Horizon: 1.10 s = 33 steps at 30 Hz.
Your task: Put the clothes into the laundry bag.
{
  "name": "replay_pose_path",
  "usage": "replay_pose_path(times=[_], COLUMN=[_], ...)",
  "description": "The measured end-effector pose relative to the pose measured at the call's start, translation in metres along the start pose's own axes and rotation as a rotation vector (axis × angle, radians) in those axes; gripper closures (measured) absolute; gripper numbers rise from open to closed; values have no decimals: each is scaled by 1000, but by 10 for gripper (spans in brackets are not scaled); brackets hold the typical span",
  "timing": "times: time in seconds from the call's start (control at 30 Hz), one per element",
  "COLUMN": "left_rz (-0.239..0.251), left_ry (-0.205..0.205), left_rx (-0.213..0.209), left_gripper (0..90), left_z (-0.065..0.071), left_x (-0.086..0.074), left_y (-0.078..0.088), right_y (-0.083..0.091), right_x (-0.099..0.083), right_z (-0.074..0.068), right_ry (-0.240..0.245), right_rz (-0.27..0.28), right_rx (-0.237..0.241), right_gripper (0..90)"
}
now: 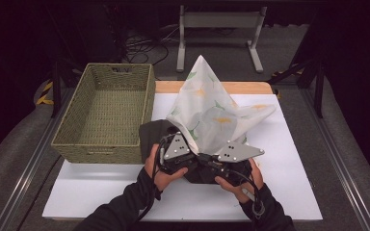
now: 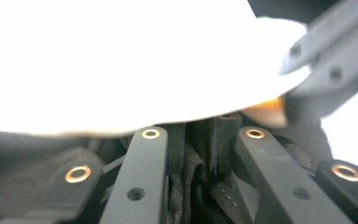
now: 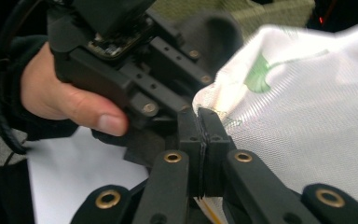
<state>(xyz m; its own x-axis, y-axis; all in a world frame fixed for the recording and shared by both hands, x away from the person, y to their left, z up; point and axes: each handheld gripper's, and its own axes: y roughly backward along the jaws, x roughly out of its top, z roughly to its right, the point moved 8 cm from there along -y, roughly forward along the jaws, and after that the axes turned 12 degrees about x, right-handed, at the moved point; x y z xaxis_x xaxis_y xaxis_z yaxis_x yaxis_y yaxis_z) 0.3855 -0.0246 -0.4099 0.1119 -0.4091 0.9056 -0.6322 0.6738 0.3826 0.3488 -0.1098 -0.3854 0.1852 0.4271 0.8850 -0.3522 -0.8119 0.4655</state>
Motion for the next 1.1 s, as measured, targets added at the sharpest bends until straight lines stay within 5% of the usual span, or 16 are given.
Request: replay_pose_path(times=[0.17, 0.33, 0.47, 0.6, 0.73, 0.9, 1.1], left_rz=[78, 53, 31, 16, 14, -72, -196], left_ry=[29, 90, 188, 250, 211, 44, -97], left_rx=[51, 79, 112, 138, 52, -71, -156], left_gripper=[798, 796, 787, 781, 675, 345, 215], left_z=[-2, -3, -10, -21, -11, 7, 24], left_x=[24, 16, -1, -11, -13, -25, -48], left_y=[18, -12, -46, -62, -57, -22, 16], right_y=[12, 20, 20, 22, 27, 31, 26], right_x=[26, 25, -6, -39, -54, -60, -57], right_z=[-15, -14, -3, 11, 19, 23, 16], right_ry=[29, 25, -30, -65, -89, -100, -75], right_rz=[73, 78, 25, -41, -61, -63, -73], right_rx=[27, 18, 10, -44, -66, -80, -59], right_gripper=[896, 896, 896, 896, 896, 896, 896])
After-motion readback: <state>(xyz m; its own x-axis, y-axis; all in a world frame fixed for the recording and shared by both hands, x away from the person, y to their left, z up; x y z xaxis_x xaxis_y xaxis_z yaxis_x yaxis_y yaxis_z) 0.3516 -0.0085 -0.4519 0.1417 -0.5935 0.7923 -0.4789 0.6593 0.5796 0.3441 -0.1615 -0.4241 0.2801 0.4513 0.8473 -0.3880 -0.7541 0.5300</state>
